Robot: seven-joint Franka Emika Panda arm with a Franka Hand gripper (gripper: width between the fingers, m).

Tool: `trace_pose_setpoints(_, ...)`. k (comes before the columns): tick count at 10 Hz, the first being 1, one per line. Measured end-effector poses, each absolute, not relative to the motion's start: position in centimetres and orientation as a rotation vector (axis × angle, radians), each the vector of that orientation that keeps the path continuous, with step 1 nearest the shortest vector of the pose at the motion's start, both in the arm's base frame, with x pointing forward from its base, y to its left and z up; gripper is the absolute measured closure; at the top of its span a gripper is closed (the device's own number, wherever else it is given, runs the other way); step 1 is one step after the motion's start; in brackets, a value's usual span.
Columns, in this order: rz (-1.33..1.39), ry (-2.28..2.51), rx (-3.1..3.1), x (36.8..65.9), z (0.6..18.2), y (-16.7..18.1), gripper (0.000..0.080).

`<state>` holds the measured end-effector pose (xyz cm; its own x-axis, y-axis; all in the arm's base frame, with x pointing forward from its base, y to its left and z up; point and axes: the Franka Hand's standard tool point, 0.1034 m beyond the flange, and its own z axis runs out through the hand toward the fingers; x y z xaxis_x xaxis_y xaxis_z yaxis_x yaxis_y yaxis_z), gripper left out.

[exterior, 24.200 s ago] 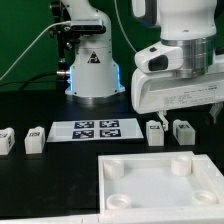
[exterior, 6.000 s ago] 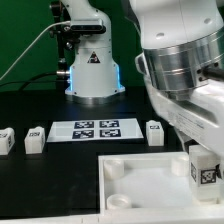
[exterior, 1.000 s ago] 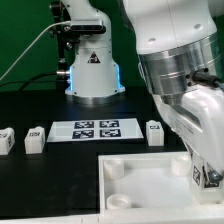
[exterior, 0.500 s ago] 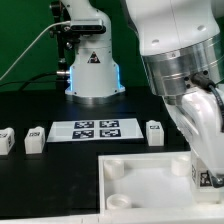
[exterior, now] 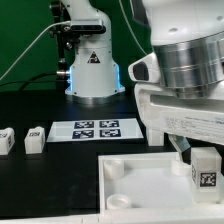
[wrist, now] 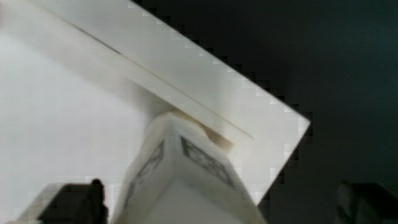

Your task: Assemble one leg

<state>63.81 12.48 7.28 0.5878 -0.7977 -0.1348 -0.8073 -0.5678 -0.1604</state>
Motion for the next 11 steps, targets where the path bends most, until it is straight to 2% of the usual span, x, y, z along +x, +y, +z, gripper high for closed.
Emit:
trace_pose_setpoints(3, 0.030, 0.999, -2.759, 63.85, 7.19, 12.07, 0.0150)
trace_pose_setpoints(7, -0.065, 0.192, -3.009, 63.91, 7.10, 11.96, 0.0150)
trace_pose_setpoints(9, -0.063, 0.213, -3.004, 63.89, 7.07, 11.96, 0.0150)
trace_pose_setpoints(11, -0.062, 0.211, -3.005, 63.87, 7.03, 11.94, 0.0403)
